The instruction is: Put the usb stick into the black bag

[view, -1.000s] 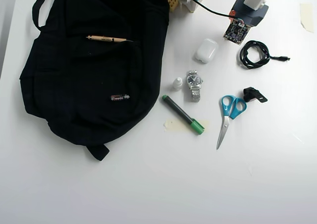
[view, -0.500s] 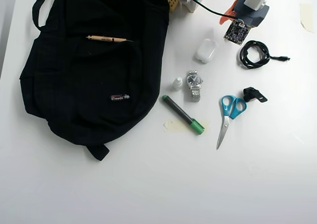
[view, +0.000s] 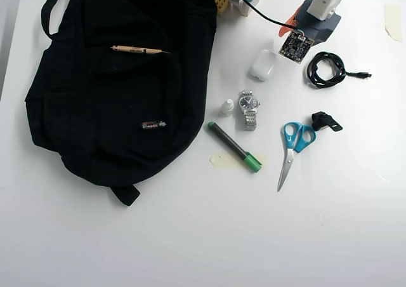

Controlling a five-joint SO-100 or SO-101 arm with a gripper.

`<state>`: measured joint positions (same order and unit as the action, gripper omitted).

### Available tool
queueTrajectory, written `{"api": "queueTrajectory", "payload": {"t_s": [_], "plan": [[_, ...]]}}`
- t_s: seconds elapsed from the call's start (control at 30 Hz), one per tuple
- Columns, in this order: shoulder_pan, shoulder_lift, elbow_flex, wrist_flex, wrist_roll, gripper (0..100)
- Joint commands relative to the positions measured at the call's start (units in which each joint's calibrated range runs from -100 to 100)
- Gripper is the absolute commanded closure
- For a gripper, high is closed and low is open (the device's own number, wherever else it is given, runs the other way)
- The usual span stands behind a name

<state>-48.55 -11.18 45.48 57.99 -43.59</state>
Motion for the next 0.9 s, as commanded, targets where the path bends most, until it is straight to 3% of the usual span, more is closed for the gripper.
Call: {"api": "queueTrajectory", "payload": {"t_s": [0.0,0.87], "plan": [[0.0,-0.1,1.1,-0.5,-5.7,74],[0.1,9.3,-3.1,-3.6,-3.5,76]]}}
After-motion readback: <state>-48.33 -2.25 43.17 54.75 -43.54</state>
